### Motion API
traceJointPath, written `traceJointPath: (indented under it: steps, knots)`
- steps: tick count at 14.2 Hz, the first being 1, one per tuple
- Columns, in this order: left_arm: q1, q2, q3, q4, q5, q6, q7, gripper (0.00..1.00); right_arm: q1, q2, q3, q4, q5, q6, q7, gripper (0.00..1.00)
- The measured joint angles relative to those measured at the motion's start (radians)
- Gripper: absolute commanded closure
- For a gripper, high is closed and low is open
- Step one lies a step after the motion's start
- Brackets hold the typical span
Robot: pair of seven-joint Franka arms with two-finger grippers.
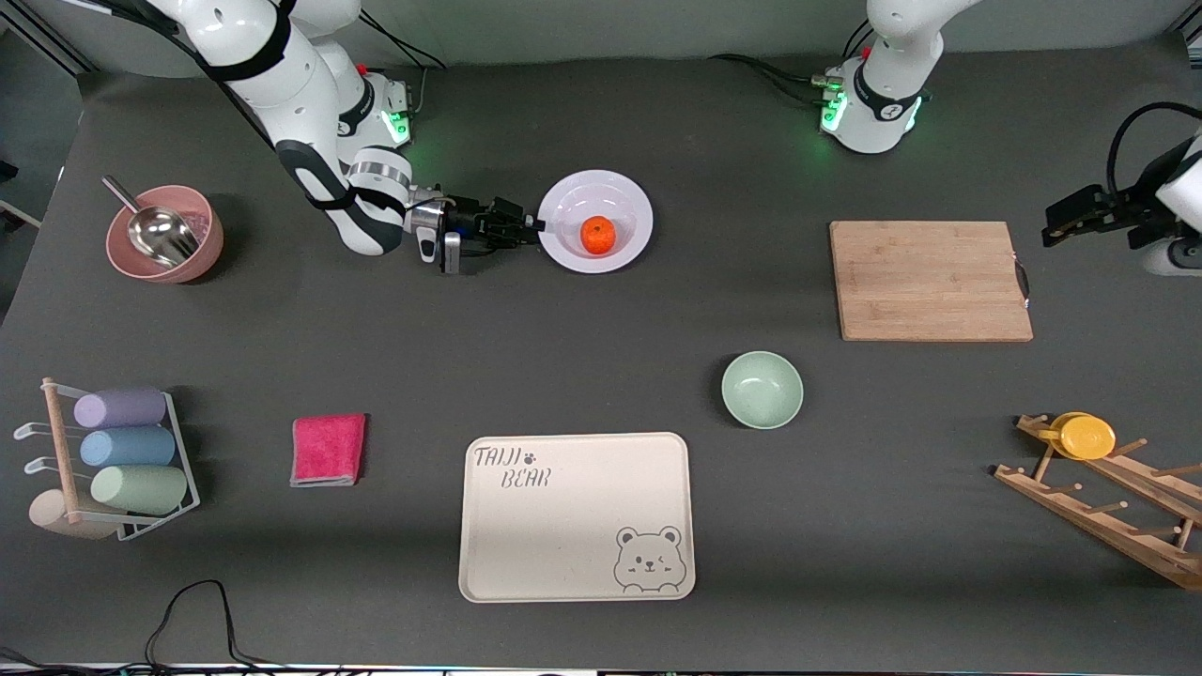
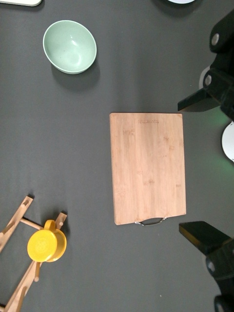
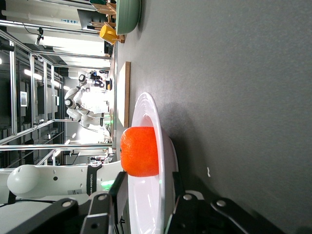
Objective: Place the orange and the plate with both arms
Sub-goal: 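Slide the white plate with the right gripper toward the bear tray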
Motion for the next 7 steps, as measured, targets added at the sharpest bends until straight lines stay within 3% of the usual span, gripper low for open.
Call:
traceJointPath:
  steps: [3, 7]
  knots:
    - [0.001, 0.0, 0.007, -0.027, 0.0, 0.026, 0.0, 0.0, 0.0, 0.001, 0.004, 0.003, 0.001, 0.0, -0.009, 0.56]
    - [0.002, -0.001, 0.015, -0.037, 0.0, 0.026, 0.001, 0.0, 0.0, 0.003, 0.012, 0.005, 0.003, 0.001, -0.013, 0.66]
